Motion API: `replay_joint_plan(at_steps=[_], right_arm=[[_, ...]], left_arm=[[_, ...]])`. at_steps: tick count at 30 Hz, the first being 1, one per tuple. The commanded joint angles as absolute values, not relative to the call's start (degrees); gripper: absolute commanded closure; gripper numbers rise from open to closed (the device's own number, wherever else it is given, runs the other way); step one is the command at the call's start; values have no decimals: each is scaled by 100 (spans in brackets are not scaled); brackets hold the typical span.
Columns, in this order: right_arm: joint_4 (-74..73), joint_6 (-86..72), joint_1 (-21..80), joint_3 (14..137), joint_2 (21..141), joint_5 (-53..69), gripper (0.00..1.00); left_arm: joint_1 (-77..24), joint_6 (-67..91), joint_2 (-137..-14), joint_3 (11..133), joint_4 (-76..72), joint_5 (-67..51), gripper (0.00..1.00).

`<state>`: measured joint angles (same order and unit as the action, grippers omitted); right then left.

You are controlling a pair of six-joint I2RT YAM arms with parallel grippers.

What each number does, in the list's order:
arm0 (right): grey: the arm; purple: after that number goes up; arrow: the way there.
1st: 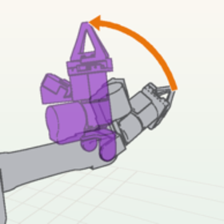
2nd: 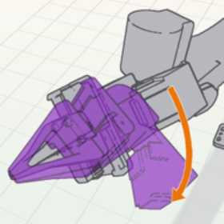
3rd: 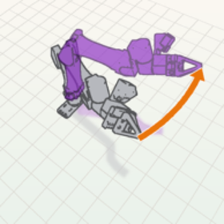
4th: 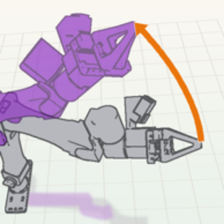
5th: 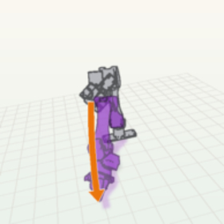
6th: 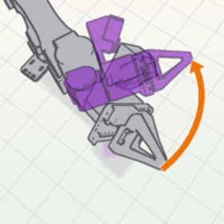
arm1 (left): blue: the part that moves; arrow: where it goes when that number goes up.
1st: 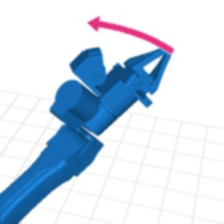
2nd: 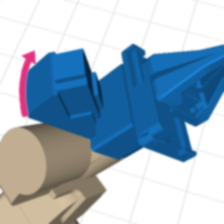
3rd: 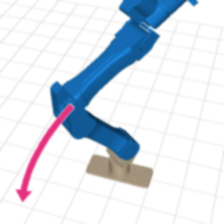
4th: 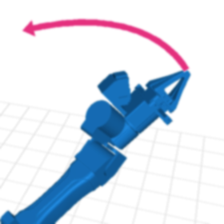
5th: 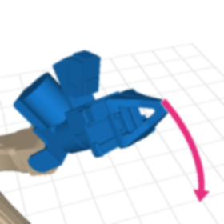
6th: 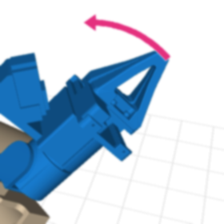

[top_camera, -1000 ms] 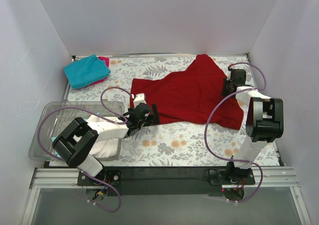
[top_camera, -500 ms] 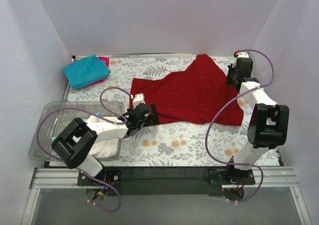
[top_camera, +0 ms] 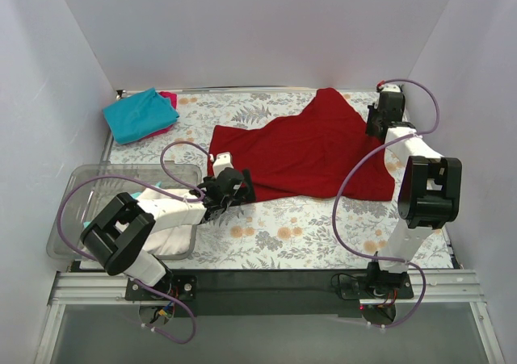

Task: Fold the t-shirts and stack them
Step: Fold the tshirt

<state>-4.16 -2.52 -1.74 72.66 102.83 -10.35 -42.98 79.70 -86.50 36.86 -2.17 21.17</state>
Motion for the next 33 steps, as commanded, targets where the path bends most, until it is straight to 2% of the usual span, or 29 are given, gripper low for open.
replay_joint_plan(at_steps=[1,10,17,22,24,25,28,33], right_arm=[[130,-220,-123,7515,10318,-1089,99],[703,-308,-9,7374,10248,-1459,99],[712,-281,149,7602,10485,-1354,99],[694,-237,228,7734,10740,-1090,99],[616,-272,246,7769,10801,-1002,85],[572,-281,263,7787,10819,-1011,69],[422,-316,299,7717,10662,-1046,55],[264,-509,316,6859,9977,-1134,50]], left_arm=[[-4280,7875,-8728,3568,624,2268,9],[-4280,7717,-8683,3709,720,2583,8],[-4280,7726,-8824,4157,1213,3120,8],[-4280,7655,-8728,4271,1213,3041,7],[-4280,7585,-8692,4377,1222,3006,7],[-4280,7568,-8684,4412,1213,2997,6],[-4280,7480,-8657,4657,1204,2945,6],[-4289,7348,-8666,5027,941,2717,6]])
